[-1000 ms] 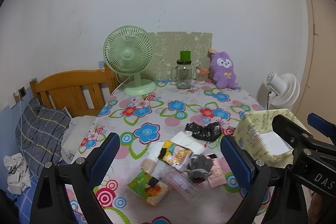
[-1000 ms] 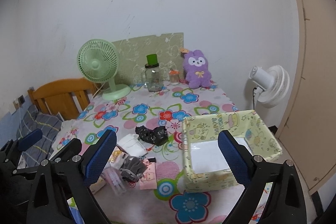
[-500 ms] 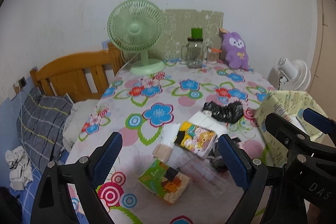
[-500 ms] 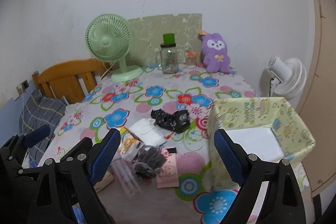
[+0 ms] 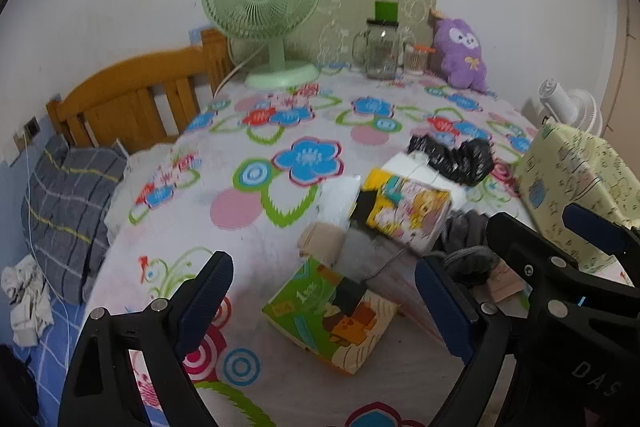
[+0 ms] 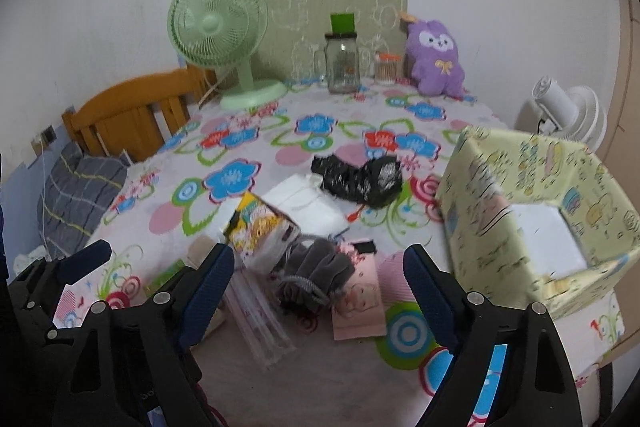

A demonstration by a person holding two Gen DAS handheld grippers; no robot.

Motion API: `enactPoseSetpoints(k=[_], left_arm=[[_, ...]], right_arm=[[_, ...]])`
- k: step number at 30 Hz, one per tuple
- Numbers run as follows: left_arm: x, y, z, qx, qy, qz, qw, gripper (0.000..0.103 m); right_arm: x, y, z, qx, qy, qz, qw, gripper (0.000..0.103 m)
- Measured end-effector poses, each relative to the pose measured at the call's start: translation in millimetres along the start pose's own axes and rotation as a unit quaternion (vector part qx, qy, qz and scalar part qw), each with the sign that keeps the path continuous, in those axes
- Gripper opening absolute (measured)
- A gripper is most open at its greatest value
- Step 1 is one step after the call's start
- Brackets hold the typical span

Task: Organize soft objects
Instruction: 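Close the right tool on the grey glove while the left grips the green tissue pack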

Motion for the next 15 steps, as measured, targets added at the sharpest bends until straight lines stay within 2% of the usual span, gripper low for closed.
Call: enactPoseSetpoints(k=[15], left_arm=[[12,-41,-20,0.045,0.031,-0.008,0.9985,0.093]], right_arm=[[0,-50,-17,0.061,-0.010,-0.010,0.998,0.082]])
Point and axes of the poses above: each gripper's, at about its wrist camera, not at the fingertips, and y roughly against the way its jaws point, x to its left, z to its top, the point moved 4 cm from there along -y, roughly the way its jaws point, and after that the axes turned 1 degree about z, right-handed, at the moved point
